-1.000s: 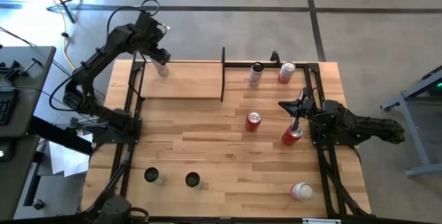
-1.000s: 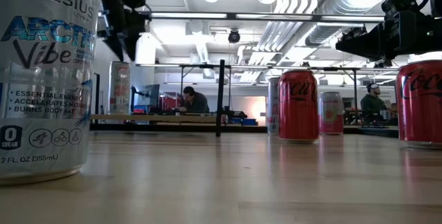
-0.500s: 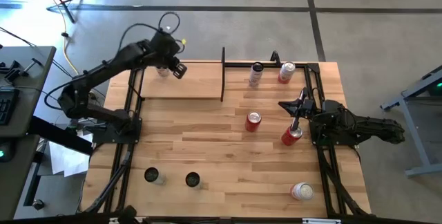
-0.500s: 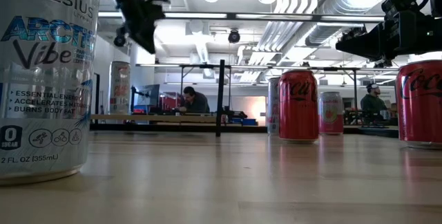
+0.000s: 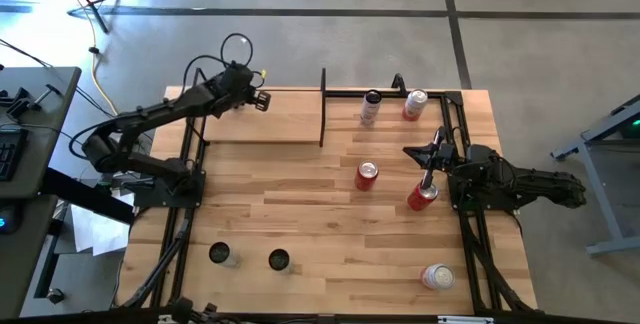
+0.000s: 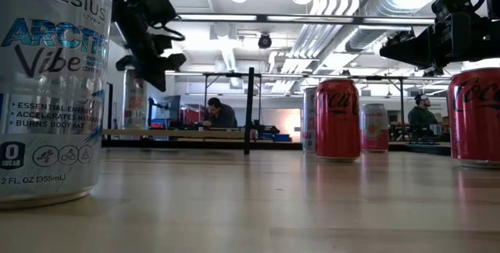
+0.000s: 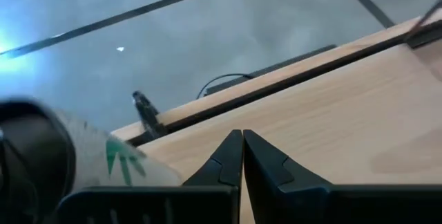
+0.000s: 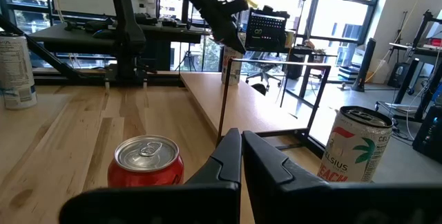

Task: Place canned beverage on shelf
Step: Put the bottom white-pink soda can on the shelf

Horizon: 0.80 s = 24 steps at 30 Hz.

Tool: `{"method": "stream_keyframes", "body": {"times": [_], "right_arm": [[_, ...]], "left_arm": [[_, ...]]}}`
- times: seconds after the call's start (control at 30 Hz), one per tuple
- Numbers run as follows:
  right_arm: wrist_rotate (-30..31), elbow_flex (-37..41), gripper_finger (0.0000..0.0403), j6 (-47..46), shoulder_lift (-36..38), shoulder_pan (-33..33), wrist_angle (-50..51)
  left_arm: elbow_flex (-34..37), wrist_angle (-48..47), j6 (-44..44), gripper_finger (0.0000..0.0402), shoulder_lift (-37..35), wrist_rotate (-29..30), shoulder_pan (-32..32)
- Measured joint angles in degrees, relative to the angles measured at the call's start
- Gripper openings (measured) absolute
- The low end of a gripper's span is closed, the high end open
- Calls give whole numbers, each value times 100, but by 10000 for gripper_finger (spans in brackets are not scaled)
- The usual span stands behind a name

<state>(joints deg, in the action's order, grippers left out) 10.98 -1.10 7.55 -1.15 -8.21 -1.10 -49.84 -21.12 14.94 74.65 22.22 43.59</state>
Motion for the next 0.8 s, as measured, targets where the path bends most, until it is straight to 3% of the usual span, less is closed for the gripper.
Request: {"method": "stream_keyframes", "body": {"times": [0.47,0.8], "right_arm": [[0,1,0,0,0,0,-2],[0,1,0,0,-1,0,-1]], "left_arm": [[214,-308,-2,5,0,1328,-327],[214,-912,2,5,0,1731,-334]]}}
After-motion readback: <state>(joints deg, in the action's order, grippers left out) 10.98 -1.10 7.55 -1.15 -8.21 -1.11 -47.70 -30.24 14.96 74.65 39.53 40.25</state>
